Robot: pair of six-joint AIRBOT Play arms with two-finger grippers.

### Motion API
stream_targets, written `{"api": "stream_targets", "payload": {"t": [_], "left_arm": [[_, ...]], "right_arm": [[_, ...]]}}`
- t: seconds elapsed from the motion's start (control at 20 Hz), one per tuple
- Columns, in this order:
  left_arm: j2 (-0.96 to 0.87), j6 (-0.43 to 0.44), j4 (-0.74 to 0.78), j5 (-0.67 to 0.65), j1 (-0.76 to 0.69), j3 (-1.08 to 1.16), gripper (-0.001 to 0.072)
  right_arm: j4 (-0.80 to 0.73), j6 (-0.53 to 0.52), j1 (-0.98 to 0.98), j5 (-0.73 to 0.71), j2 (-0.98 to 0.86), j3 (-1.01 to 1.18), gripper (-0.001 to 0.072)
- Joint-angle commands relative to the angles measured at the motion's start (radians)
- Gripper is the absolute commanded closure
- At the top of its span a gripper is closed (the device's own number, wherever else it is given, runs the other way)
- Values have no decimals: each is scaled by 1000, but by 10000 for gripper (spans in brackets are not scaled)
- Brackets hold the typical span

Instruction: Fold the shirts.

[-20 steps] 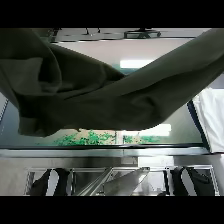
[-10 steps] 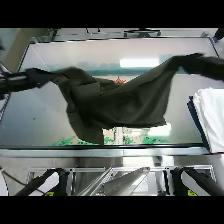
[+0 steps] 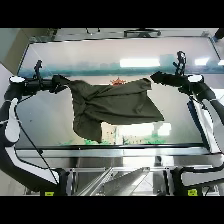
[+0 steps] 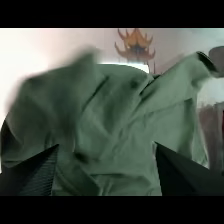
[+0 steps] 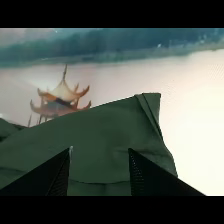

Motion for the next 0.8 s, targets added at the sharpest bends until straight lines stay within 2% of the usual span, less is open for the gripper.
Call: {"api": "stream_targets", "payload": {"t": [0.0, 0.1, 0.2, 0.3, 0.5, 0.75], "left_arm": [[-81, -108, 16, -230, 61, 143, 142], [-40, -148, 39, -316, 86, 137, 141], [57, -147, 97, -318, 94, 24, 141], [183, -144, 179, -290, 94, -152, 142], [411, -125, 239, -198, 105, -498, 140], [622, -106, 240, -149, 109, -750, 141]], "right_arm": [[-51, 2, -60, 140, 22, 13, 302], [-175, 107, -137, 317, 77, 13, 301], [-348, 201, -196, 500, 100, 2, 301], [-427, 211, -234, 625, 102, -48, 301], [-446, 126, -282, 636, 98, -171, 343], [-433, 123, -277, 621, 20, -196, 343]]}}
